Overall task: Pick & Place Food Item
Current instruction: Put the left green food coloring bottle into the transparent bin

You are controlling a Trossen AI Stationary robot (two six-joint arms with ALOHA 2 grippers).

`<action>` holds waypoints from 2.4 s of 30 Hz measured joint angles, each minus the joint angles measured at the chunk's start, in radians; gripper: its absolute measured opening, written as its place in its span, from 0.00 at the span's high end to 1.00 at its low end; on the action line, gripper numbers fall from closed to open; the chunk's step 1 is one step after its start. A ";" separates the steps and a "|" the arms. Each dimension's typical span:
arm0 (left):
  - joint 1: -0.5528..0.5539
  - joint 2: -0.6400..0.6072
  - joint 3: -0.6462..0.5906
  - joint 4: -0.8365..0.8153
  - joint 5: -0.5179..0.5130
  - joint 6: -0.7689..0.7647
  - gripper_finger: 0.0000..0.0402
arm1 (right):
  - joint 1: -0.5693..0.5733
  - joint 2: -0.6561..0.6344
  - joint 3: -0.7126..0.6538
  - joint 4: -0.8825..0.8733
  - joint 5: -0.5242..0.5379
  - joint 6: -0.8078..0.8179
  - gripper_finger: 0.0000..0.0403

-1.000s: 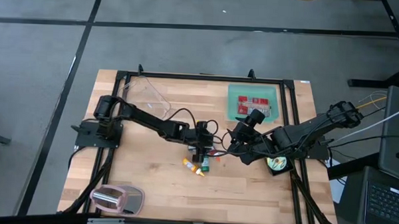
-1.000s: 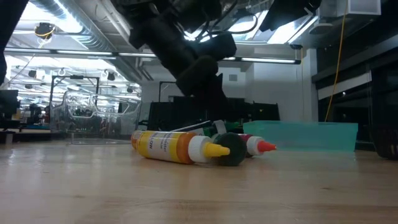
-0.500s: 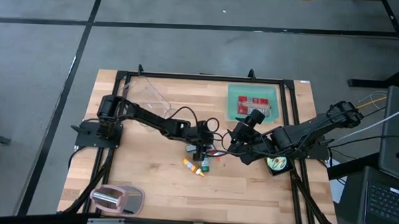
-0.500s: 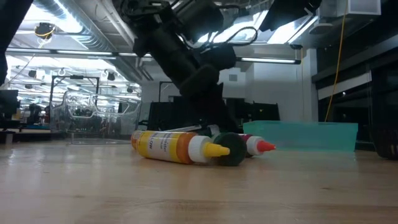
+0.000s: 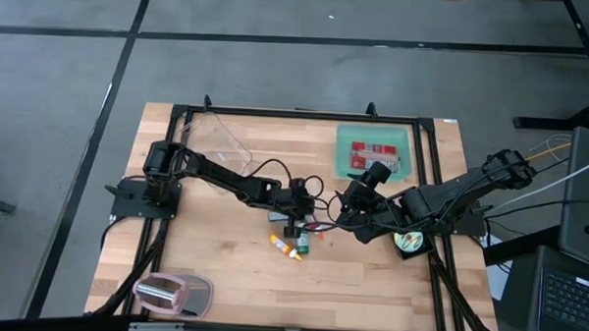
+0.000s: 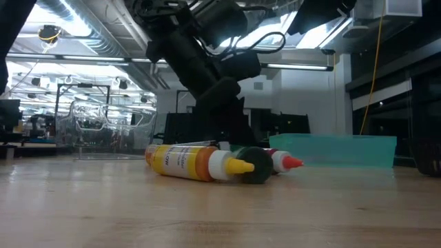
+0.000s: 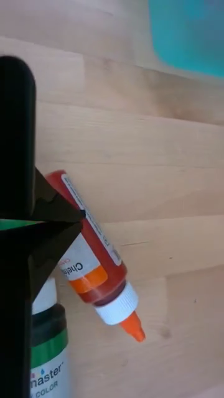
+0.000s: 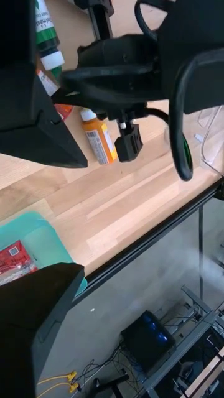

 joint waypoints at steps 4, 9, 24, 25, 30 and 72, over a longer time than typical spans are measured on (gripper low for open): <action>-0.006 -0.033 -0.002 0.010 -0.006 0.007 0.99 | 0.000 0.000 0.000 -0.001 0.000 0.000 0.36; -0.016 -0.102 -0.002 -0.076 -0.030 -0.018 0.94 | 0.000 0.000 0.000 -0.001 -0.010 0.000 0.36; -0.018 -0.049 0.152 -0.401 0.055 -0.173 0.57 | 0.000 0.000 0.000 0.011 -0.018 -0.003 0.36; -0.013 -0.035 0.163 -0.410 0.078 -0.181 0.57 | 0.000 0.000 0.000 0.010 -0.018 -0.003 0.36; -0.001 0.053 0.245 -0.506 0.087 -0.188 0.60 | 0.000 0.000 0.000 0.010 -0.019 -0.006 0.36; 0.030 0.144 0.331 -0.577 0.132 -0.158 0.77 | 0.000 0.000 -0.001 0.010 -0.041 -0.007 0.36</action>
